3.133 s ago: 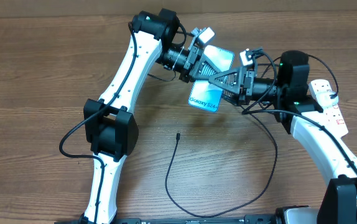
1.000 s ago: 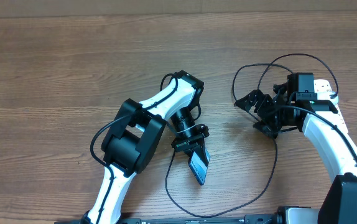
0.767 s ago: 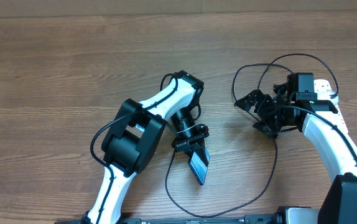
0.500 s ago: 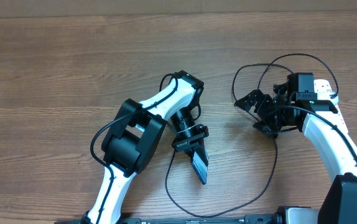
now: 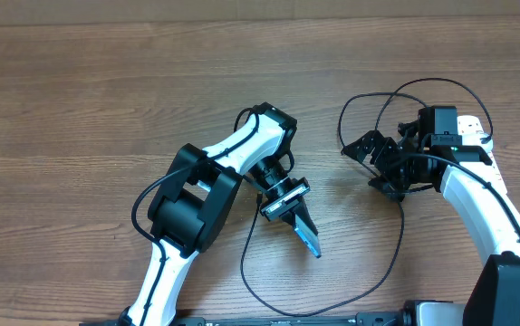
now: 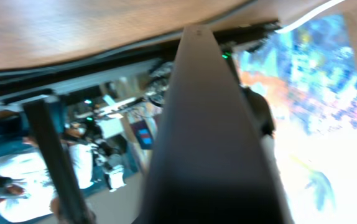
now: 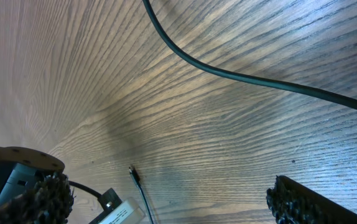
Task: Plug charger to phone and switch on socket
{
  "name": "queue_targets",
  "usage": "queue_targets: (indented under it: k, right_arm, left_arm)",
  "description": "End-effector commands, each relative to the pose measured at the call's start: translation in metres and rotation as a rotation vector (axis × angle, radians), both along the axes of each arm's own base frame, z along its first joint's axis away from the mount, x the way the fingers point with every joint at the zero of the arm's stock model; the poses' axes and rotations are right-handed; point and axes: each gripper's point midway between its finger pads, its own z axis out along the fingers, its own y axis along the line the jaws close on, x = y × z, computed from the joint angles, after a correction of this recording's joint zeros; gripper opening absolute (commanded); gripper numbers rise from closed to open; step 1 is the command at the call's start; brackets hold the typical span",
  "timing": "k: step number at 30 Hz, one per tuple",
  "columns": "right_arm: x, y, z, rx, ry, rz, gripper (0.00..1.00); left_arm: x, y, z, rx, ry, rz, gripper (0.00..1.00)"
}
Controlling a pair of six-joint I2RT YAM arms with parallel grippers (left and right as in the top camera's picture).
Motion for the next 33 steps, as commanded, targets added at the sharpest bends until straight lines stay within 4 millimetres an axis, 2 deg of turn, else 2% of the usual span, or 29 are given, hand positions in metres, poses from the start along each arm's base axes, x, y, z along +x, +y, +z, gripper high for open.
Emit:
queue_targets:
  k: [1,9,19,33]
  right_arm:
    - [0.001,-0.002,-0.001,-0.012,-0.007,0.002,1.00]
    - [0.001,-0.002,-0.001,-0.012,-0.008,0.002,1.00]
    - [0.001,-0.002,-0.001,-0.012,-0.007,0.002,1.00]
    - [0.001,-0.002,-0.001,-0.012,-0.007,0.002,1.00]
  left_arm:
    - [0.003,-0.016,0.030,-0.092,0.042,0.090,0.04]
    - [0.005,-0.018,0.033,-0.112,0.049,0.107,0.04]
    - [0.018,-0.010,0.033,-0.113,0.046,0.146,0.04]
    - [0.022,-0.004,0.029,-0.095,0.033,0.143,0.04]
